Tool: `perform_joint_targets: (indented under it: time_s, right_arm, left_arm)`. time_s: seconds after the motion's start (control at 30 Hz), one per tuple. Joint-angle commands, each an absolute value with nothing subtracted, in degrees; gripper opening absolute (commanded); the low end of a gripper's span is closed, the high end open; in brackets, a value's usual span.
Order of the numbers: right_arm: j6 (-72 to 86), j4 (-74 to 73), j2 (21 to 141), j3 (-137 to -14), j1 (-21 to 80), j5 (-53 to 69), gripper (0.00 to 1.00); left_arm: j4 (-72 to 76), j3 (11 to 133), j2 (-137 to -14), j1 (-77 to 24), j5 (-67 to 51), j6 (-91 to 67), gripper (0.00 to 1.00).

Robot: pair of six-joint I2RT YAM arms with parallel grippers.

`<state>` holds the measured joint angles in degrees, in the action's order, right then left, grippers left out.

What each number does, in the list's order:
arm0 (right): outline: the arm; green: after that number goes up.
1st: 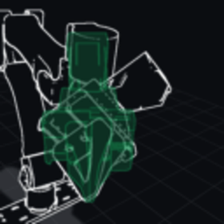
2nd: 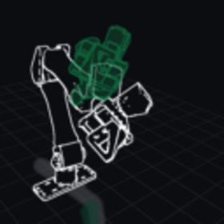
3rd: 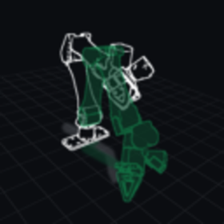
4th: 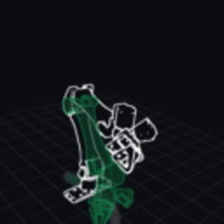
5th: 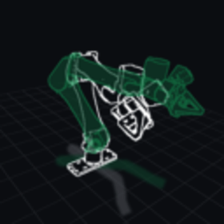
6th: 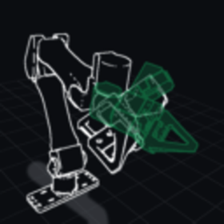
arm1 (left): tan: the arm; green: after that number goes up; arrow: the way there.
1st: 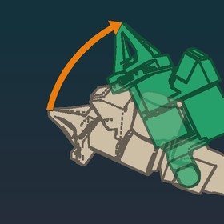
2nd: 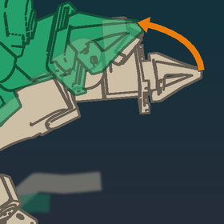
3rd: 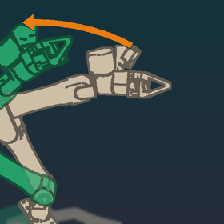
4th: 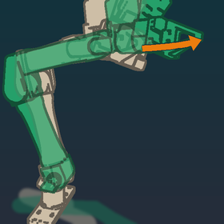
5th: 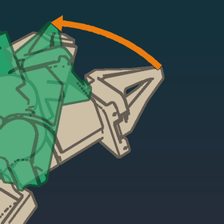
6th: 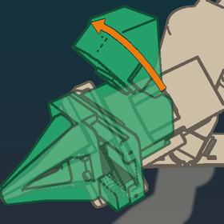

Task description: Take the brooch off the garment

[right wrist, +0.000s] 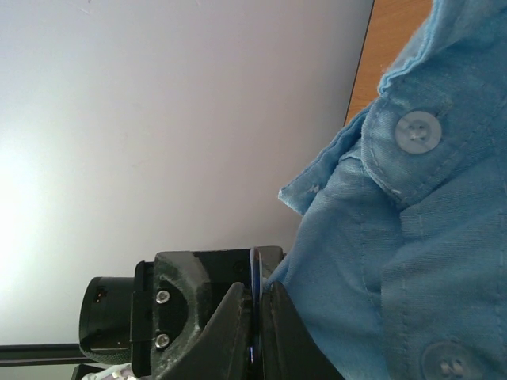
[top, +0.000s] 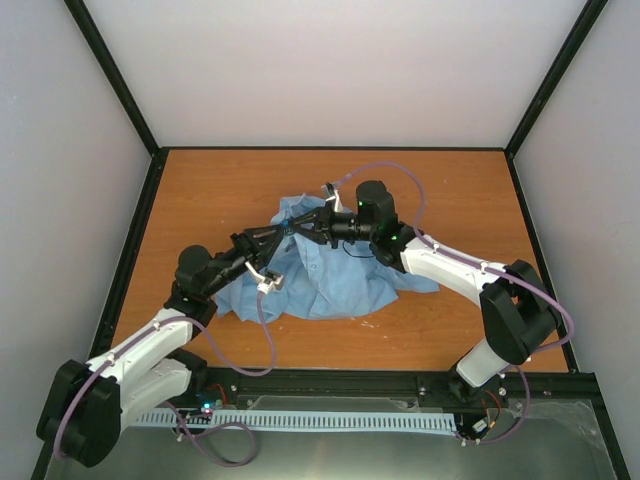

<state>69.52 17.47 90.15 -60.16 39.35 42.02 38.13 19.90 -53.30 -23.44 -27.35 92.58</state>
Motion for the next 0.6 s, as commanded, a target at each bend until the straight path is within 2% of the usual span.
perform_joint_targets:
  time_s: [0.0,0.2,0.37,0.47,0.57]
  right_arm:
    - [70.1,20.6,89.2,-61.0,40.4,42.3,0.03]
    - [70.5,21.6,89.4,-61.1,40.6,42.1,0.03]
    - [70.5,22.2,89.7,-61.1,40.9,42.2,0.04]
    - [70.1,22.1,89.4,-61.1,40.9,42.3,0.13]
    - [68.1,20.6,88.7,-61.6,40.7,42.3,0.28]
  left_arm:
    - [41.5,21.7,-54.8,-23.9,-28.0,92.0,0.31]
    - [41.1,22.4,-54.6,-23.9,-28.4,89.4,0.23]
    - [37.9,24.4,-53.9,-23.9,-28.2,84.9,0.10]
    - [34.0,25.5,-53.5,-23.9,-27.9,83.3,0.02]
    - [30.6,26.8,-53.1,-23.9,-27.1,79.7,0.01]
